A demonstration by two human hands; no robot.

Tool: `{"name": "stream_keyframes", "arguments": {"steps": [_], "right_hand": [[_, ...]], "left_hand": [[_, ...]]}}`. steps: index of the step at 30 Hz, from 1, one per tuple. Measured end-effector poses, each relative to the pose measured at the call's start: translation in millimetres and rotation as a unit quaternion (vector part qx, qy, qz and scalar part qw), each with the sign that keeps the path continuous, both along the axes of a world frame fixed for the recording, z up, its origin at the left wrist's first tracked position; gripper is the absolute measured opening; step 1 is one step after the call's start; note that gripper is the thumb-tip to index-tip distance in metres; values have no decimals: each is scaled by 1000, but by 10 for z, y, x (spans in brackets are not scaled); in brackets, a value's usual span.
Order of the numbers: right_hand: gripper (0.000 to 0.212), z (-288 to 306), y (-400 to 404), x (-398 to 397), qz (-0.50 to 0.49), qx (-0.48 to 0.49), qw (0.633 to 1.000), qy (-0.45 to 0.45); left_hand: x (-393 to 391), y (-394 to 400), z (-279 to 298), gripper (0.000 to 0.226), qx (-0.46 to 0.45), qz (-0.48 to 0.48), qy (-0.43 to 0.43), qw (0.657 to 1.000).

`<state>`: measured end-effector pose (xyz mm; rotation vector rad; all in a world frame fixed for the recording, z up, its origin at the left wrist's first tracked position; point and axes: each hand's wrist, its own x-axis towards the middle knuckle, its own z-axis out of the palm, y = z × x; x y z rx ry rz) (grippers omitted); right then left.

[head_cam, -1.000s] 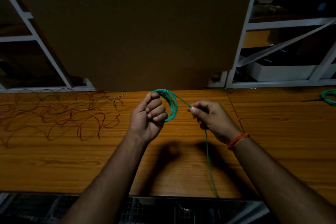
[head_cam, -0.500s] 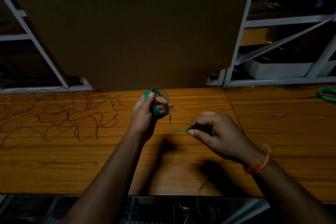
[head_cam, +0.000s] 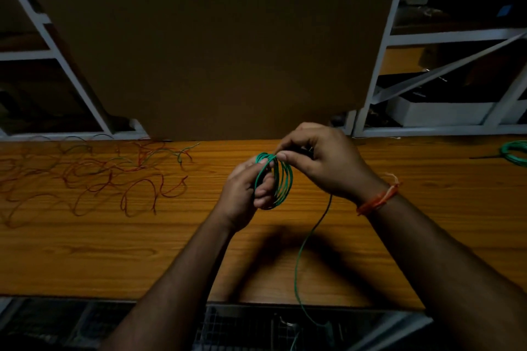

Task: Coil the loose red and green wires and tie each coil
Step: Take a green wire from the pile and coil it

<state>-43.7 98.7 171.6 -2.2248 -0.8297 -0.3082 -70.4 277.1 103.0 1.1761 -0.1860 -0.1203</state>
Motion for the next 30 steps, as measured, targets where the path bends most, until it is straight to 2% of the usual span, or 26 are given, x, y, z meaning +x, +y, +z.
{"name": "stream_keyframes", "arguments": {"steps": [4, 9, 12, 17, 20, 24, 30], "right_hand": [[7, -136, 24, 51, -11, 23, 1000, 13], [10, -275, -31, 115, -9, 98, 993, 62], [15, -386, -57, 125, -23, 128, 983, 129], [46, -604, 18, -1, -18, 202, 946, 253], [58, -608, 15, -59, -27, 194, 944, 267], [48, -650, 27, -82, -38, 190, 954, 230], [45, -766, 45, -70, -60, 197, 965, 163]], "left_hand": [[14, 49, -50, 38, -56, -51, 40, 996], [-5, 47, -41, 28, -82, -63, 37, 994], [6, 36, -20, 26, -118, -72, 50, 989], [12, -60, 15, 29, -117, -65, 56, 989], [6, -94, 39, 32, -144, -77, 73, 984], [-9, -138, 54, 36, -173, -103, 91, 975], [-32, -144, 64, 28, -142, -119, 94, 978]]}}
